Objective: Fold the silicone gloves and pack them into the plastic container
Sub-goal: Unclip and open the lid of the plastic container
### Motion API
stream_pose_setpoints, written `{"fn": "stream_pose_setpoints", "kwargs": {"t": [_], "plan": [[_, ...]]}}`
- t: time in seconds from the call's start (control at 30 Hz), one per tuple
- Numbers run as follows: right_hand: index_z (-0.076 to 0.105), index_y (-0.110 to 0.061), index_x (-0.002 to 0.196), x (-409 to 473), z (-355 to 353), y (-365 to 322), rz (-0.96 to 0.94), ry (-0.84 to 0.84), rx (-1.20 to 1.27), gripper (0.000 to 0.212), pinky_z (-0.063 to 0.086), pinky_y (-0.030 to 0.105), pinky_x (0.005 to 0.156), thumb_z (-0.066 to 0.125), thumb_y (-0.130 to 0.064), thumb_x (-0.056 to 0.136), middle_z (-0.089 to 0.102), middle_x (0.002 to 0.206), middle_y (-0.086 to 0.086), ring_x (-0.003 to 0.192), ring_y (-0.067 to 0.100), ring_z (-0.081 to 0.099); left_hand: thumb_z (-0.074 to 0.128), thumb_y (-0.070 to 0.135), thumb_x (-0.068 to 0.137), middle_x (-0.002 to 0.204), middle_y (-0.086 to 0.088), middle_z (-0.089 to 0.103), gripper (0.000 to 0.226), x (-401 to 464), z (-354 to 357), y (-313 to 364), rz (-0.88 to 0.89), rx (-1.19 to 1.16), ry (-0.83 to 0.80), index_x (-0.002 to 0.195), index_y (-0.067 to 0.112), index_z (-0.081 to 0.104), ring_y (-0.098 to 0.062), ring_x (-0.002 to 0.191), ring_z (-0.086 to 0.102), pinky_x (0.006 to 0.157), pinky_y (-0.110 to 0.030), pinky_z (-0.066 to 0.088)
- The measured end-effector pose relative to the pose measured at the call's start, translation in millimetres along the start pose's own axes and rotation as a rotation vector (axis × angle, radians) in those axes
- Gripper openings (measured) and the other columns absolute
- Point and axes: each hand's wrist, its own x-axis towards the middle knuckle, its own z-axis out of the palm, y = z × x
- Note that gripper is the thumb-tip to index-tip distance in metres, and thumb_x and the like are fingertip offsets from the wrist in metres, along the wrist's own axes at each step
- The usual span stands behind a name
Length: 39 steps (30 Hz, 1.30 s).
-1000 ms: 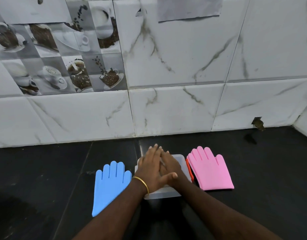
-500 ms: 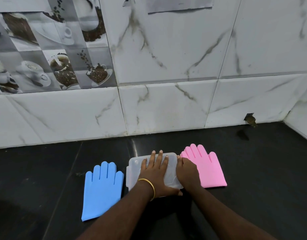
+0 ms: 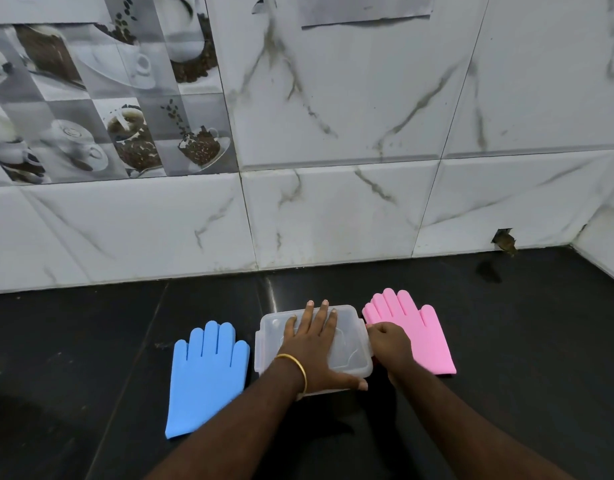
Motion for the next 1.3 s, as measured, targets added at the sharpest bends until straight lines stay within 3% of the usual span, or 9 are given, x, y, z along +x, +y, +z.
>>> {"fn": "stream_pose_setpoints", "kwargs": {"t": [0.1, 0.17, 0.23, 0.3, 0.43, 0.57, 0.67, 1.03, 1.3], "plan": [[0.065, -0.018, 0.094, -4.0, 2.4, -4.6, -0.159, 0.183, -0.065, 0.022, 0.055, 0.04, 0.084, 0.056, -0.038, 0.092, 0.07, 0.094, -0.005, 0.092, 0.018, 0.064, 0.023, 0.095, 0.064, 0.163, 0.01, -0.011, 0.114, -5.9, -14.4, -9.6, -0.044, -0.094, 0.095, 0.154, 0.03, -0.003, -0.017, 0.15, -0.015, 0.118, -0.052, 0.001], [0.059, -0.024, 0.12, -10.7, 4.1, -14.9, -0.405, 0.208, -0.157, 0.047, 0.049, 0.033, 0.091, 0.062, -0.054, 0.084, 0.059, 0.113, -0.017, 0.103, 0.007, 0.056, 0.022, 0.083, 0.078, 0.164, 0.008, 0.006, 0.093, -12.1, -24.2, -23.8, -0.177, -0.171, 0.24, 0.153, 0.029, 0.013, -0.017, 0.151, -0.001, 0.117, -0.052, 0.012], [0.049, -0.031, 0.134, -17.2, 8.8, -30.7, -0.659, 0.024, -0.338, 0.078, 0.04, 0.029, 0.1, 0.067, -0.07, 0.07, 0.049, 0.126, -0.02, 0.116, 0.002, 0.047, 0.035, 0.063, 0.091, 0.156, -0.001, 0.033, 0.068, -18.9, -33.2, -40.5, -0.394, -0.335, 0.394, 0.145, 0.023, 0.037, -0.024, 0.145, 0.026, 0.112, -0.048, 0.026], [0.033, -0.037, 0.145, -23.3, 22.7, -46.6, -0.808, -0.22, -0.605, 0.106, 0.029, 0.034, 0.112, 0.065, -0.084, 0.056, 0.039, 0.148, -0.015, 0.135, 0.007, 0.036, 0.043, 0.045, 0.097, 0.132, -0.014, 0.058, 0.047, -22.3, -37.5, -60.1, -0.619, -0.61, 0.435, 0.124, 0.01, 0.058, -0.033, 0.125, 0.051, 0.103, -0.042, 0.039], [0.0, -0.046, 0.149, -30.7, 61.6, -68.4, -0.897, -0.485, -0.977, 0.133, 0.005, 0.055, 0.119, 0.065, -0.09, 0.041, 0.007, 0.165, -0.002, 0.151, 0.023, 0.005, 0.037, 0.037, 0.101, 0.097, -0.017, 0.07, 0.047, -37.1, -32.2, -81.8, -0.938, -1.268, 0.131, 0.109, 0.0, 0.065, -0.033, 0.084, 0.065, 0.077, -0.036, 0.051], [-0.003, -0.048, 0.148, -34.8, 87.7, -84.5, -0.867, -0.635, -1.204, 0.133, -0.001, 0.064, 0.114, 0.071, -0.084, 0.044, 0.004, 0.165, 0.003, 0.151, 0.032, 0.0, 0.045, 0.021, 0.095, 0.064, -0.005, 0.074, 0.027, -48.9, -18.0, -85.8, -0.988, -1.437, -0.018, 0.096, 0.01, 0.07, -0.022, 0.058, 0.07, 0.057, -0.032, 0.056], [0.004, -0.05, 0.147, -37.8, 93.6, -90.3, -0.862, -0.626, -1.288, 0.127, 0.004, 0.067, 0.112, 0.072, -0.082, 0.044, 0.01, 0.163, 0.007, 0.148, 0.035, 0.009, 0.053, 0.015, 0.093, 0.071, -0.009, 0.076, 0.018, -49.3, -15.9, -88.2, -0.943, -1.433, -0.035, 0.1, 0.012, 0.069, -0.022, 0.057, 0.073, 0.054, -0.033, 0.058], [0.026, -0.052, 0.134, -44.8, 98.2, -100.8, -0.815, -0.678, -1.297, 0.105, 0.022, 0.065, 0.108, 0.073, -0.078, 0.043, 0.029, 0.149, 0.006, 0.138, 0.035, 0.027, 0.07, 0.014, 0.086, 0.093, -0.011, 0.074, 0.015, -53.1, -16.9, -87.1, -0.863, -1.337, 0.041, 0.096, 0.022, 0.06, -0.03, 0.082, 0.073, 0.073, -0.043, 0.062], [0.026, -0.054, 0.134, -44.3, 97.3, -101.7, -0.805, -0.697, -1.255, 0.102, 0.019, 0.065, 0.11, 0.073, -0.076, 0.046, 0.028, 0.149, 0.005, 0.139, 0.035, 0.025, 0.07, 0.01, 0.086, 0.096, -0.014, 0.072, 0.022, -56.6, -24.5, -85.1, -0.836, -1.325, 0.022, 0.103, 0.019, 0.059, -0.03, 0.083, 0.072, 0.062, -0.036, 0.063]]}}
